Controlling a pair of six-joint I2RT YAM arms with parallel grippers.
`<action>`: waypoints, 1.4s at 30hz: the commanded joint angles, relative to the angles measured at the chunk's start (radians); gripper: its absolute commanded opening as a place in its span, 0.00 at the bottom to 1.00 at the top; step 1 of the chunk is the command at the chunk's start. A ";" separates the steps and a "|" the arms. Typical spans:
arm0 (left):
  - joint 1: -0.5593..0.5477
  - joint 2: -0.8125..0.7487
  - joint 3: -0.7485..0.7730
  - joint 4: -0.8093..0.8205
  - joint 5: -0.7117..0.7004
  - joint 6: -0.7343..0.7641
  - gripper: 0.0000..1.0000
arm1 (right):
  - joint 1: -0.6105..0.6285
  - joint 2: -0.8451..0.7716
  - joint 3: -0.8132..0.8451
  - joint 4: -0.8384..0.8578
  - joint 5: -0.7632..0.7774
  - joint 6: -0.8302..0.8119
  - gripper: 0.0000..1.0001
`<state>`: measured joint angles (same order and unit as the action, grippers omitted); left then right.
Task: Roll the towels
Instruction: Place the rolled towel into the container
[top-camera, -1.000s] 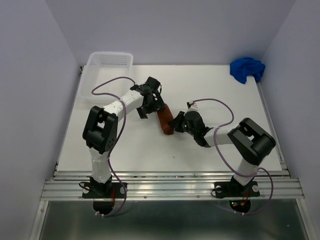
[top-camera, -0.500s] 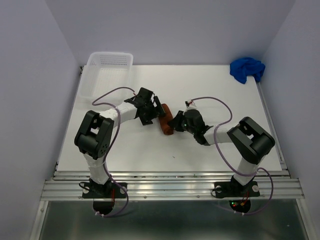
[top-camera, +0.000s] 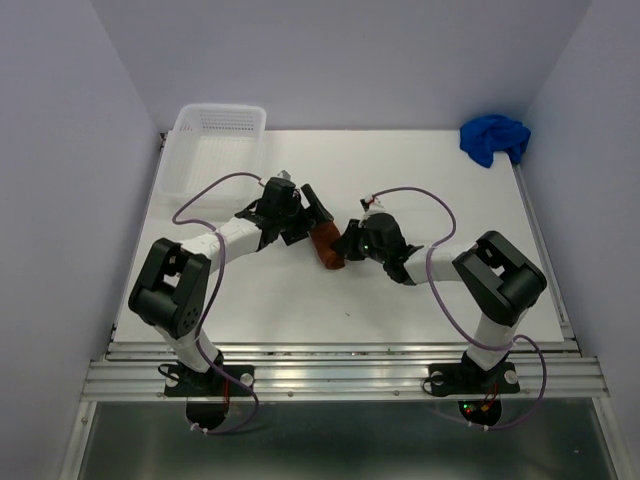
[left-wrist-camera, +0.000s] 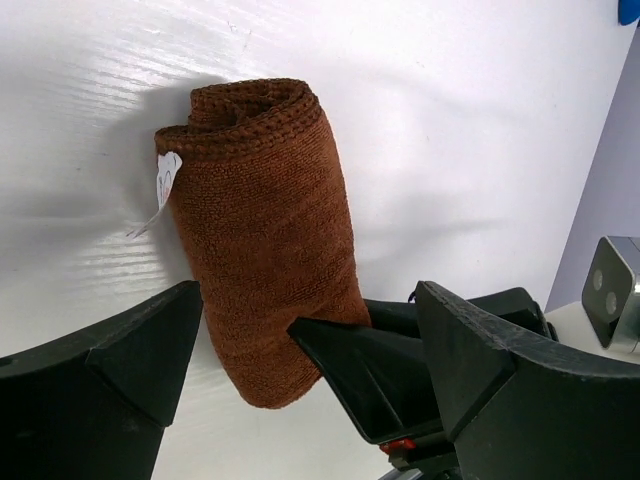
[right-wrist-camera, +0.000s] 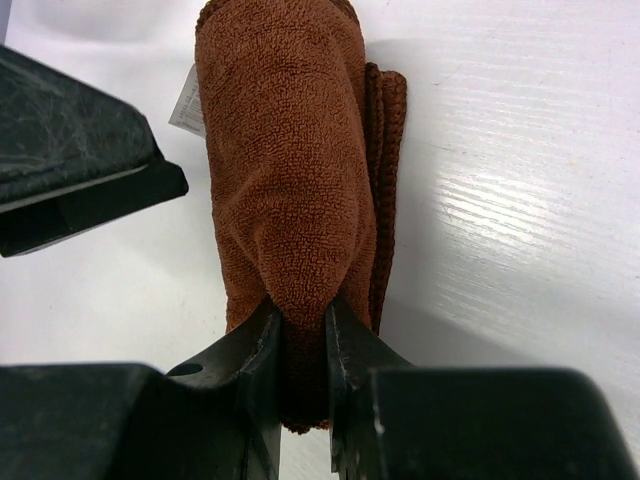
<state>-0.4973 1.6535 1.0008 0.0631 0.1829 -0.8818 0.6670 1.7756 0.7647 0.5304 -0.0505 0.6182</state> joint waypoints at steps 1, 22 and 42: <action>0.000 -0.006 0.012 0.034 -0.014 -0.002 0.99 | 0.002 0.048 0.004 -0.164 -0.015 -0.052 0.07; 0.003 0.135 0.033 -0.008 -0.046 -0.016 0.88 | 0.002 0.058 0.005 -0.182 -0.074 -0.090 0.08; 0.017 0.288 0.073 -0.003 -0.083 0.017 0.00 | -0.007 -0.108 0.010 -0.231 -0.187 -0.247 0.49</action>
<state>-0.4988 1.8690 1.0557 0.1360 0.2169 -0.9207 0.6529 1.7359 0.7765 0.4541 -0.1547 0.4656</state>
